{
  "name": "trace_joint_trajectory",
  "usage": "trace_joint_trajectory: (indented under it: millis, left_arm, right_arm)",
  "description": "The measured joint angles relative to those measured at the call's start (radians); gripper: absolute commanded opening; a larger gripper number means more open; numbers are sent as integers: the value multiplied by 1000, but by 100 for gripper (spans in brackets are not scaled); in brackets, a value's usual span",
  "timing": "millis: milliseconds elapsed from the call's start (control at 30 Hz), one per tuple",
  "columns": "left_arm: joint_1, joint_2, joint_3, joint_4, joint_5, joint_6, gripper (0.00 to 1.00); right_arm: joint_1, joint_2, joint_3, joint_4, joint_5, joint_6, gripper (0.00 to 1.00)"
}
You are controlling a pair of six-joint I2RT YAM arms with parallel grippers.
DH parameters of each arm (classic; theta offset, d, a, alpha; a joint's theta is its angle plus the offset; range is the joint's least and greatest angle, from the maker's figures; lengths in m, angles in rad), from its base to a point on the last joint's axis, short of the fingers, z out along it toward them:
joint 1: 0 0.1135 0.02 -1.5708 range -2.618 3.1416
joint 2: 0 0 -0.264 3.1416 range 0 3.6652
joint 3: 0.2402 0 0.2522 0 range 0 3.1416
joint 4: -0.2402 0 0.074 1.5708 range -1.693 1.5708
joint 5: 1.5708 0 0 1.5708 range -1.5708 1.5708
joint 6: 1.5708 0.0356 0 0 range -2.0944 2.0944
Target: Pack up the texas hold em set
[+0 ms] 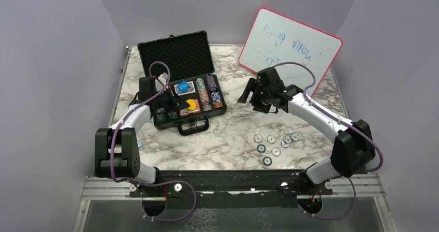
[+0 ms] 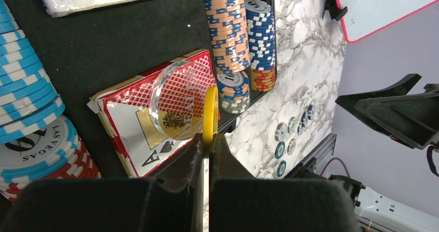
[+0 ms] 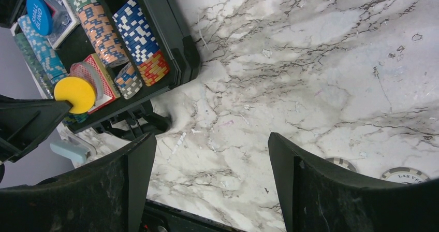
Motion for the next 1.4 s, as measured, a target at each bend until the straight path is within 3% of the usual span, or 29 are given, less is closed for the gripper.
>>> trace_joint_trajectory:
  millis: [100,333,800,1167,1400]
  left_arm:
    - [0,1,-1,3,-1,1,4]
    - [0,31,19,1,-15,11,24]
    - [0,35,84,-128,-153,95,49]
    - [-8,-139,108,-238,-192,154,61]
    - [-119,-255,111,-227,-194,164,65]
  right_arm:
    - [0,0,0,0,0,-1,82]
    - [0,0,0,-2,0,-8,82]
    - [0,-25,-2,-22,20,-31,82]
    - [0,-69,-104,-129,113,-166,81]
    - [38,-58,-196,-182,120,-235,80]
